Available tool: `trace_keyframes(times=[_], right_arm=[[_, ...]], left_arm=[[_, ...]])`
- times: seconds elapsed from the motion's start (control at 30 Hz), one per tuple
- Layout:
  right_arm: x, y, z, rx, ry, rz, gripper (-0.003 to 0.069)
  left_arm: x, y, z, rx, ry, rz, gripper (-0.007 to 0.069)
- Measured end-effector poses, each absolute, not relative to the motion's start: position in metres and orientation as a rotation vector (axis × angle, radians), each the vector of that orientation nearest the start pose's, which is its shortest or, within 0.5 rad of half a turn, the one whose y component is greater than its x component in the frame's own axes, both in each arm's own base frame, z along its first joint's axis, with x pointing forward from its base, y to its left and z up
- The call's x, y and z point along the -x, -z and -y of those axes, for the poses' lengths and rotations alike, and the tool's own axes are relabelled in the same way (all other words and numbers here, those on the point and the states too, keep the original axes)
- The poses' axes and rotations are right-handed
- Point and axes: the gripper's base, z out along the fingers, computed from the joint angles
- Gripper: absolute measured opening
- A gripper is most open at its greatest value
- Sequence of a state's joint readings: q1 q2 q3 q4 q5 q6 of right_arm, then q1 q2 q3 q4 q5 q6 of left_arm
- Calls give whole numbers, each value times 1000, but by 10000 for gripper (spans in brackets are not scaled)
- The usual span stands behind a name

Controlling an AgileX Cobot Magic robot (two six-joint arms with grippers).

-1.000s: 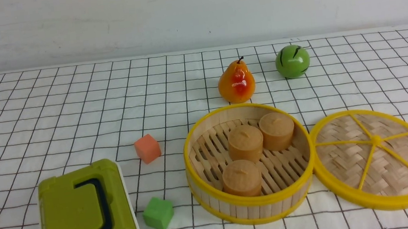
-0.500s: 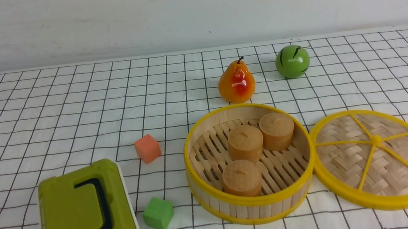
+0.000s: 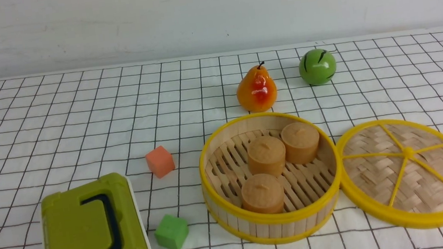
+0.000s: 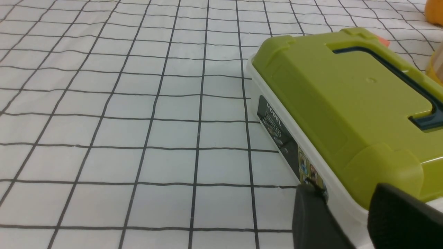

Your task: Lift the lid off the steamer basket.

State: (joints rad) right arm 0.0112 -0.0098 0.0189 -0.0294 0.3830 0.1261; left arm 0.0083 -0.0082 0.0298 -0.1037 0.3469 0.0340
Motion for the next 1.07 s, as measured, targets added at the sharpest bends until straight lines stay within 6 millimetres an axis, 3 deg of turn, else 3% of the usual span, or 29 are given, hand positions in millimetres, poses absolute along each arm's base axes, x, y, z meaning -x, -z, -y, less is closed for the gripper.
trace_keyframes(times=[1.07], right_arm=[[-52,-173,0,-90,-65,-1874,38]], left_arm=[[-53,-172,3,42,71,-1850,239]])
